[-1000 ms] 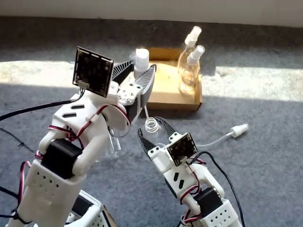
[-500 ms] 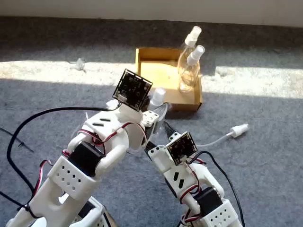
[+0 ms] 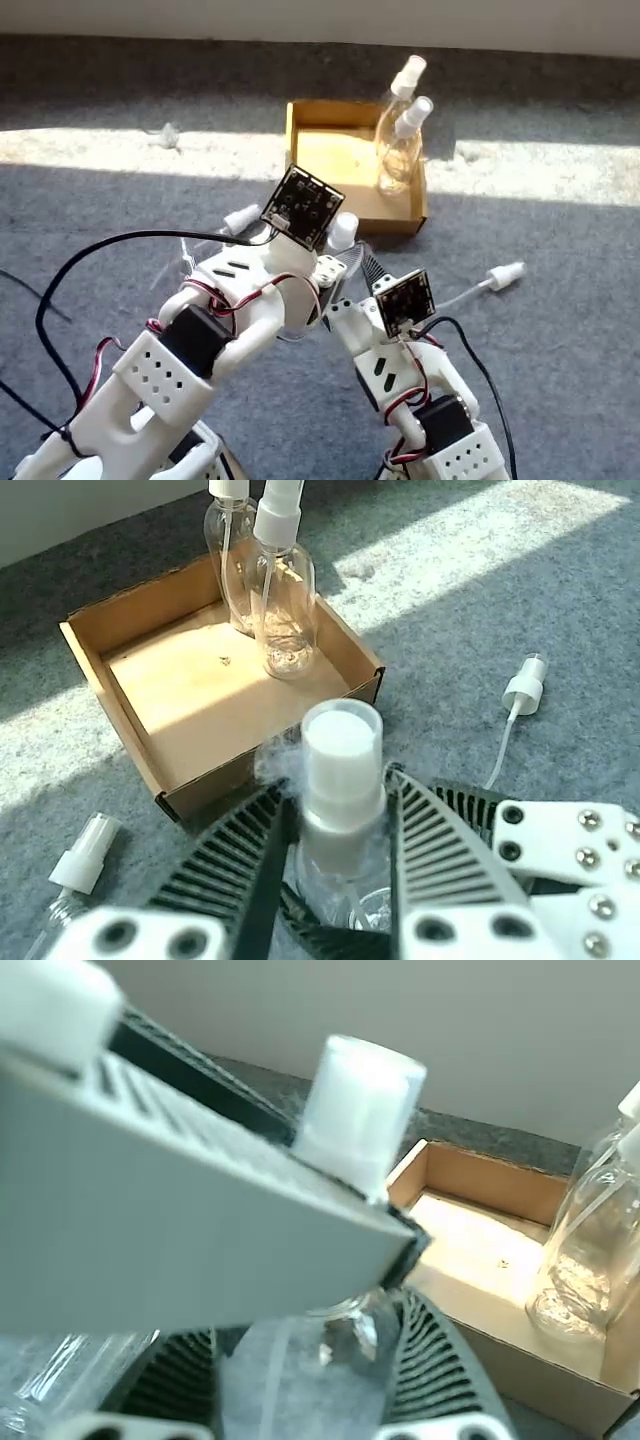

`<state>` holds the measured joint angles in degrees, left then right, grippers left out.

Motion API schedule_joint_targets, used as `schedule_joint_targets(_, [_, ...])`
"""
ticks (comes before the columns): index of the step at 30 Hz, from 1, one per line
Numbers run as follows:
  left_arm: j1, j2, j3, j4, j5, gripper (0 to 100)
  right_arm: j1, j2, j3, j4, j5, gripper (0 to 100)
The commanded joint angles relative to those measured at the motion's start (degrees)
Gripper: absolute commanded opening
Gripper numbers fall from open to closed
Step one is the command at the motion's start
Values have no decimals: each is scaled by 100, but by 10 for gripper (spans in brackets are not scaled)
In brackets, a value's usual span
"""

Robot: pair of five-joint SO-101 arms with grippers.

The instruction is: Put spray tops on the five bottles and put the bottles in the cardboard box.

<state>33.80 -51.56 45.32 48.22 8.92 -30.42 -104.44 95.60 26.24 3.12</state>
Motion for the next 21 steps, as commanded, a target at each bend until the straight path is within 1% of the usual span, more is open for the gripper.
schedule_joint_targets(1, [-145,-101,-268,132,35,146,171,-92,-101,4,-70,4])
schedule_joint_targets(4, [-365,-312,-760,369,-35,220,171,-92,-92,4,-70,4])
schedule_joint_targets(7, [-409,-558,-1358,677,-404,229,171,-92,-92,4,-70,4])
schedule_joint_targets(12, [-409,-734,-2264,1073,-440,231,171,-92,-101,4,-70,4])
schedule_joint_targets(14, [-462,-699,-2369,1064,-448,231,163,-92,-101,4,-70,4])
schedule_joint_targets(16, [-593,-532,-2220,1020,-448,230,163,-92,-101,4,-70,4])
schedule_joint_targets(19, [-681,-4,-1947,545,-448,229,145,-92,-101,4,-70,4])
schedule_joint_targets(21, [-760,303,-1851,378,-448,229,154,-92,-101,4,-70,4])
